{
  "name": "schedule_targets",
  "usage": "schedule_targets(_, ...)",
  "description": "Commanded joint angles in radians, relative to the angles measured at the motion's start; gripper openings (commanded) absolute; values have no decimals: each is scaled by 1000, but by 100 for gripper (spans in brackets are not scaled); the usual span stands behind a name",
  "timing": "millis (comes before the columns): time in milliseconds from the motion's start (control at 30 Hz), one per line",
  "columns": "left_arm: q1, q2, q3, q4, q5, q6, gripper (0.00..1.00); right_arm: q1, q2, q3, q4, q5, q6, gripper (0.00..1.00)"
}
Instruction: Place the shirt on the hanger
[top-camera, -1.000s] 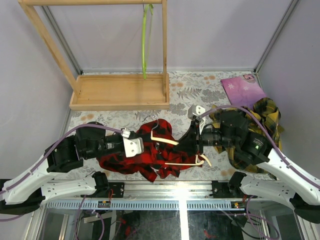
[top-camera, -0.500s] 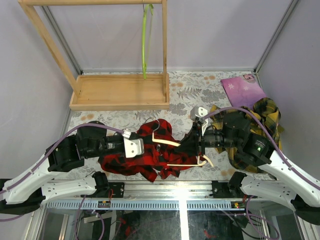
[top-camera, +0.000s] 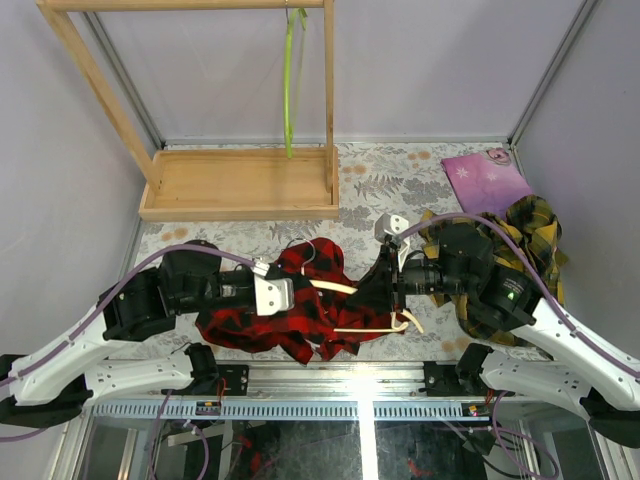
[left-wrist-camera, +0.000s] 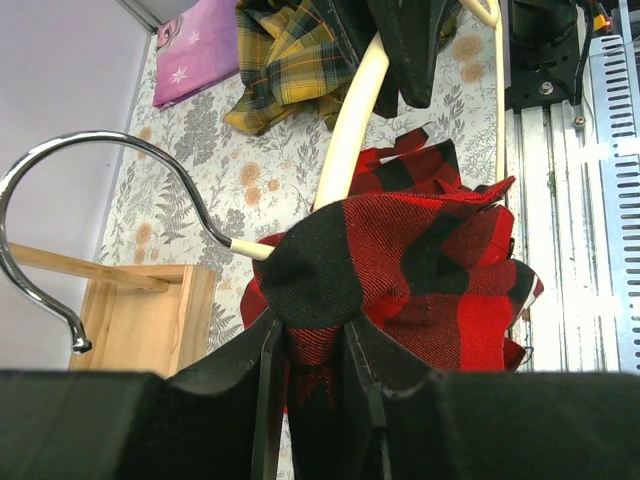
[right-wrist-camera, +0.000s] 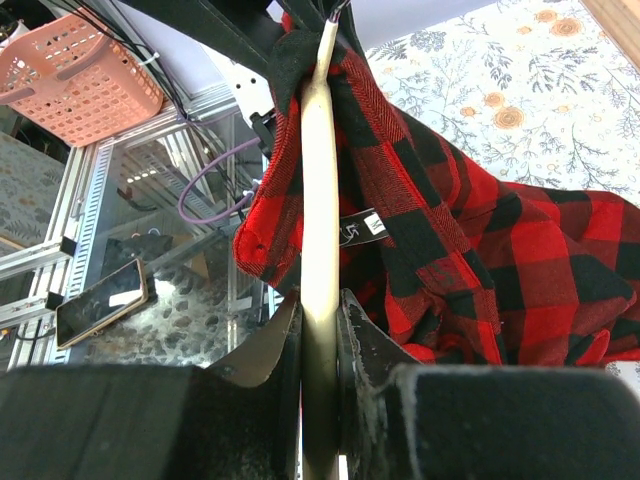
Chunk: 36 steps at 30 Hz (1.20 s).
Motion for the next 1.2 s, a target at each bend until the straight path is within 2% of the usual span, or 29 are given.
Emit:
schedule_targets(0, -8, 3, 11, 73, 77, 14, 21, -3, -1, 7, 133, 5, 9, 0)
schedule_targets(133, -9, 4, 10, 68, 69, 21, 3, -4, -13, -1, 132, 14, 9, 0)
schedule_targets(200, -8, 0, 12, 56, 60, 28, 0, -4, -21, 0, 117, 27, 7, 3)
schedule_targets(300, -8, -12, 15, 34, 34, 41, 0, -3, -50, 5, 77, 61, -4, 19)
schedule_targets(333, -9, -16, 17, 26, 20, 43, 0, -4, -62, 6, 65, 77, -7, 28)
schedule_targets(367, -9, -26, 17, 20, 5, 46, 0, -6, -79, 7, 47, 100, -10, 42)
schedule_targets(400, -9, -35, 18, 11, -13, 49, 0, -4, -96, 8, 30, 124, -11, 49)
schedule_targets(467, -8, -55, 20, -7, -44, 52, 0, -4, -141, 7, -9, 203, -6, 56)
schedule_targets(733, -8, -175, 2, -22, -162, 50, 0, -4, -387, -22, -218, 717, 150, 62)
schedule_targets(867, -9, -198, 2, -29, -200, 47, 0, -4, -501, -54, -313, 900, 247, 65)
schedule_targets(967, -8, -205, -4, -20, -208, 52, 0, -4, -556, -88, -356, 956, 315, 68)
schedule_targets(1167, -8, -209, -17, 21, -195, 85, 0, -4, -571, -197, -308, 934, 515, 72)
